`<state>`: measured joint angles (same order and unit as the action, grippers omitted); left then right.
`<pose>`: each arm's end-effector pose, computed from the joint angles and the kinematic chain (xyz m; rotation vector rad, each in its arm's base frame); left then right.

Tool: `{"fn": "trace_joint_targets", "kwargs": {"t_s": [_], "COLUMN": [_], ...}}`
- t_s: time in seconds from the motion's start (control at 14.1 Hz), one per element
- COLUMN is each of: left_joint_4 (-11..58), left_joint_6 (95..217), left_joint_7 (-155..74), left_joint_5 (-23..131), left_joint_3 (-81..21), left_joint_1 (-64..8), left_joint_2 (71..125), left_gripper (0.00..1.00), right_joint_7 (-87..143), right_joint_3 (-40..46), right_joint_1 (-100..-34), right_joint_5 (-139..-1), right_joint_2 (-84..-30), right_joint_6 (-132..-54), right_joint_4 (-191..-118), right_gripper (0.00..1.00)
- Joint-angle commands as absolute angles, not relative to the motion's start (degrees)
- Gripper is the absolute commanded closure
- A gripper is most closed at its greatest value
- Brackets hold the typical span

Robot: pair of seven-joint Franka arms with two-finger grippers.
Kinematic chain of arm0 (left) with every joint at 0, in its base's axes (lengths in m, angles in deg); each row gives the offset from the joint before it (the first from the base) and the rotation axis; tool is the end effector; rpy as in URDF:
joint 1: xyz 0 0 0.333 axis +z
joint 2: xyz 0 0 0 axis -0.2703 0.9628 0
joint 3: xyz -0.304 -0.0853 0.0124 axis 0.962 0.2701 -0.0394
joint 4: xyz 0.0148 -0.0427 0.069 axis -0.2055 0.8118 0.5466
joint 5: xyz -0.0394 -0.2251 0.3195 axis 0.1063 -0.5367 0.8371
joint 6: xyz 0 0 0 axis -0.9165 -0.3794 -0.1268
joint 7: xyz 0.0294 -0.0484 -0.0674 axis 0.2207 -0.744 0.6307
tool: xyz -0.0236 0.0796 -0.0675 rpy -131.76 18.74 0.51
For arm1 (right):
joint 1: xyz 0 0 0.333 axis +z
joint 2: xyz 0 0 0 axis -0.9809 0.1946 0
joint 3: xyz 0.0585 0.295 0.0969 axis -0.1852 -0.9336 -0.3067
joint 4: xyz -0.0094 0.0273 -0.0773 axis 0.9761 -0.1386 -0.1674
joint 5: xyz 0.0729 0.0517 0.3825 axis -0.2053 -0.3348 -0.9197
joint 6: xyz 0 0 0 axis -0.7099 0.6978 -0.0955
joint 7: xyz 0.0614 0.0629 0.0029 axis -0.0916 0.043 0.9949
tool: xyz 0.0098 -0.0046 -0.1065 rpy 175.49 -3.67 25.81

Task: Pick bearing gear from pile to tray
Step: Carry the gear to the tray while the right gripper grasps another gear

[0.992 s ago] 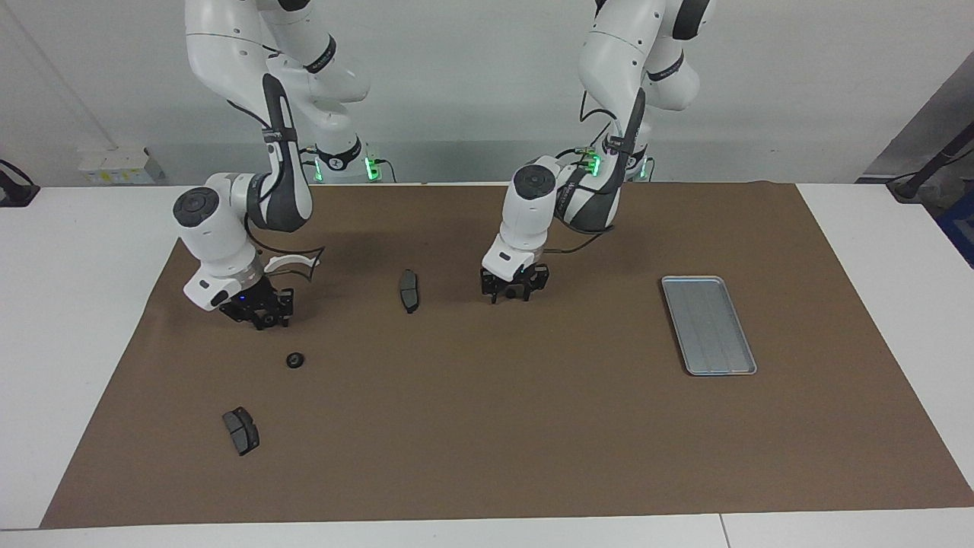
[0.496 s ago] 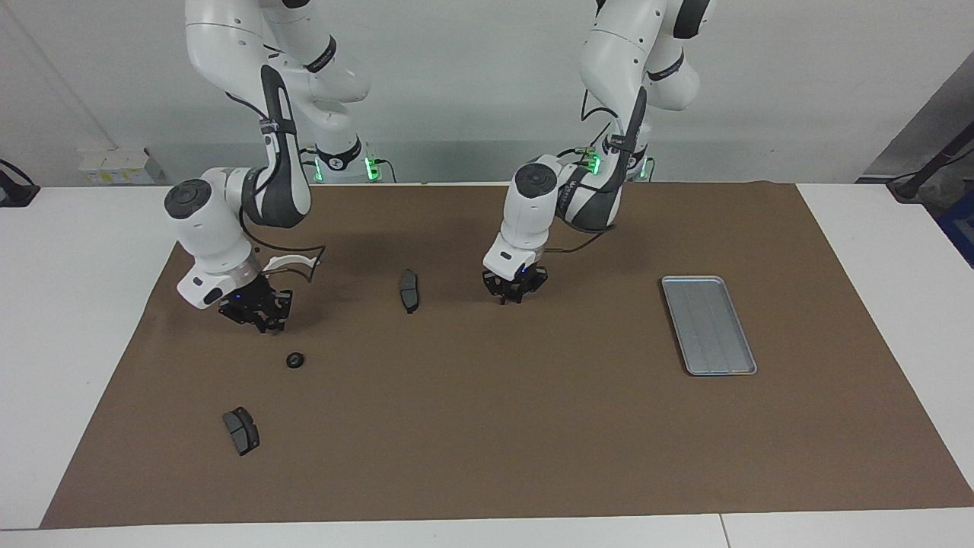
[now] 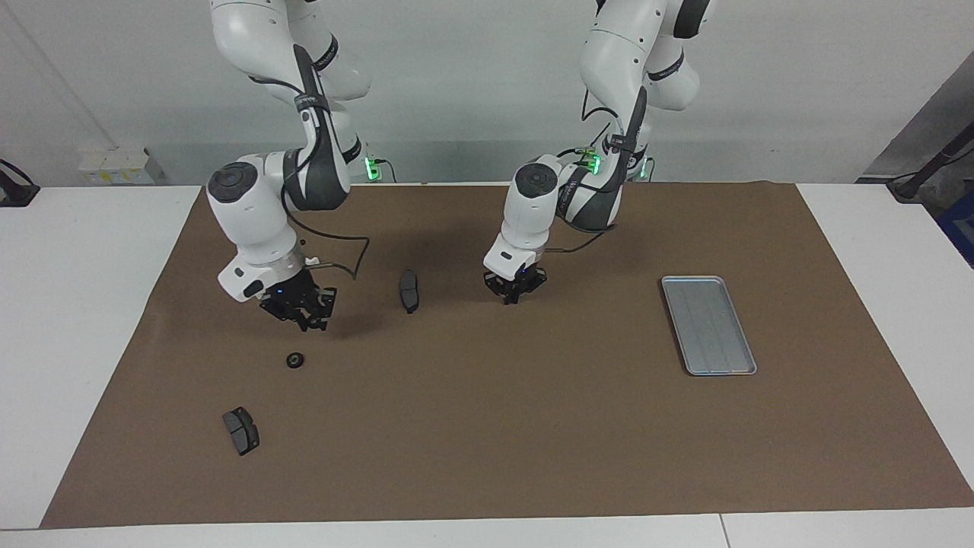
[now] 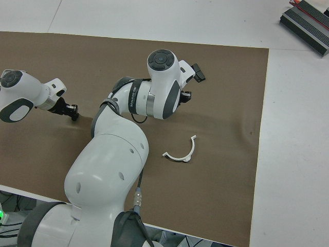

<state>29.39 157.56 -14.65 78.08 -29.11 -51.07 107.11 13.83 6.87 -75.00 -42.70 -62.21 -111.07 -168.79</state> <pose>0.4735 -0.3874 0.2956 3.0549 0.0823 0.0688 0.5861 0.0724 0.3644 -3.0671 0.0374 -0.1913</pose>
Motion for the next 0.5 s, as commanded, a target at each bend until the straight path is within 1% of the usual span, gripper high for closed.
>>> {"fn": "trace_joint_targets", "kwargs": {"t_s": [0.0, 0.07, 0.21, 0.43], "left_joint_4": [30.7, 30.4, 29.7, 23.6], "left_joint_6": [158.3, 158.0, 157.6, 151.3], "left_joint_7": [-15.0, -15.0, -15.0, -15.1], "left_joint_5": [78.1, 78.1, 78.1, 78.1], "left_joint_3": [-29.6, -29.6, -29.6, -29.6], "left_joint_1": [-51.8, -51.7, -51.4, -49.7], "left_joint_2": [106.4, 106.4, 106.6, 107.3], "left_gripper": [0.95, 0.97, 0.97, 1.00], "right_joint_7": [5.7, 3.2, -0.5, -3.2], "right_joint_3": [6.9, 6.9, 6.9, 6.9], "right_joint_1": [-70.2, -68.4, -65.4, -64.4], "right_joint_5": [-43.0, -42.9, -42.8, -42.8], "right_joint_2": [-61.7, -61.6, -61.2, -60.6], "right_joint_6": [-111.8, -112.7, -113.6, -114.4], "right_joint_4": [-167.8, -167.7, -167.6, -166.9], "right_gripper": [1.00, 1.00, 1.00, 1.00]}}
